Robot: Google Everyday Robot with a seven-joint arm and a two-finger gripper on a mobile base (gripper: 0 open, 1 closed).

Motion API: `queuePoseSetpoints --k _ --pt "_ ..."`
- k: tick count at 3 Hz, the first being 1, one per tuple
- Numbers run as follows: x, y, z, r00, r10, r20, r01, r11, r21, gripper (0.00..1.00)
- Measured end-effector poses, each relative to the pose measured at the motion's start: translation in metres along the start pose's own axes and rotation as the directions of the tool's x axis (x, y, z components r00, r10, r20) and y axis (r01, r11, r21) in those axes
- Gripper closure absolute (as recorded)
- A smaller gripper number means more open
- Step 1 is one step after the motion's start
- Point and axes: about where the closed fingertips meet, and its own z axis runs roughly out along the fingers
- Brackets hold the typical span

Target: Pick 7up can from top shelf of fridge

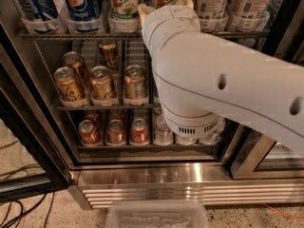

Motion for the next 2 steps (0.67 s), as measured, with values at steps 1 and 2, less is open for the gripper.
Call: queuePoseSetpoints --k 1,2 --pt "0.006 -0.0028 0.008 1.0 -0.01 -0.016 0.011 0.9997 0.021 0.4" --pt "0.0099 -0.0061 0.0107 1.0 -0.016 -0.026 0.017 0.9991 0.04 0.4"
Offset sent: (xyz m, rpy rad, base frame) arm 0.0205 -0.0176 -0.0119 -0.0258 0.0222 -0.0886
